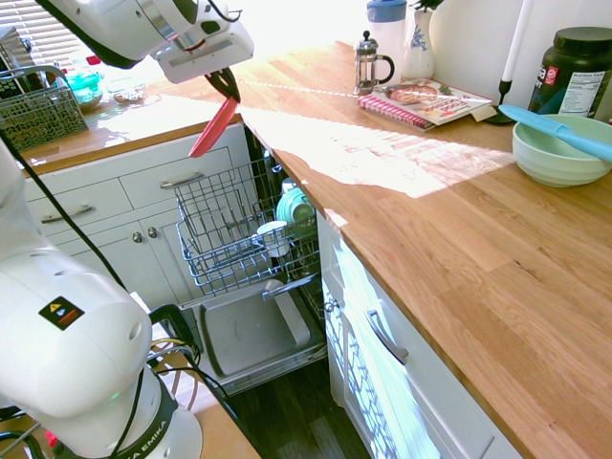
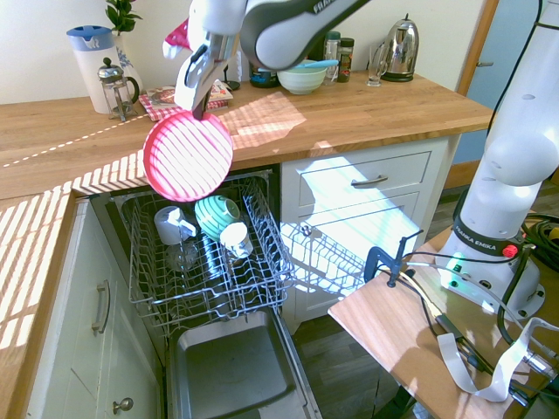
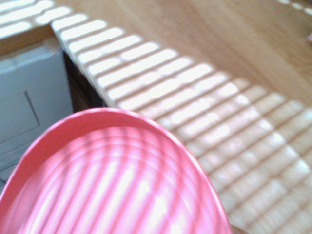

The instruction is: Put the plate in the dishwasher

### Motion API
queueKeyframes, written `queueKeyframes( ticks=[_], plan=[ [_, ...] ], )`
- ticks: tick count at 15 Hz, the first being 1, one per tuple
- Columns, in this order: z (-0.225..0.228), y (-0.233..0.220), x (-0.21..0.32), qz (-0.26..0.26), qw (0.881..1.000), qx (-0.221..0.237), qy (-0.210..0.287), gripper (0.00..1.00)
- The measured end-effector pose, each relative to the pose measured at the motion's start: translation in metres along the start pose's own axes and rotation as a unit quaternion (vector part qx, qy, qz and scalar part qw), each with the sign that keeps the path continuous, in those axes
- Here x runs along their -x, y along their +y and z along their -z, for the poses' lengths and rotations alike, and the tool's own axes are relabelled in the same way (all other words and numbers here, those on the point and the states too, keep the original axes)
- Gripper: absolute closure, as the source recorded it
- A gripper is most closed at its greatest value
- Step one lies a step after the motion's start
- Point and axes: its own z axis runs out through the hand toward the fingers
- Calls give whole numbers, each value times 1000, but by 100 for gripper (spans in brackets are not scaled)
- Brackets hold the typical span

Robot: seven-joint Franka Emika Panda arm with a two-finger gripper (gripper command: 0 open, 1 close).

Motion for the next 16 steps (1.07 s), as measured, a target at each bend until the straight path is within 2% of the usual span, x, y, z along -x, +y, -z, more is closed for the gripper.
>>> queueKeyframes(
  ticks=[3, 5, 7, 9, 12, 14, 16],
  plan=[
    [-14, -57, 8, 56, 994, 69, 62, 100],
    [-59, -96, 45, 104, 982, 113, 109, 100],
    [-123, -120, 93, 155, 963, 158, 151, 100],
    [-169, -138, 112, 188, 942, 210, 180, 100],
    [-196, -147, 128, 222, 913, 282, 194, 100],
    [-204, -154, 135, 232, 914, 283, 173, 100],
    [-220, -158, 143, 234, 924, 268, 141, 100]
  ],
)
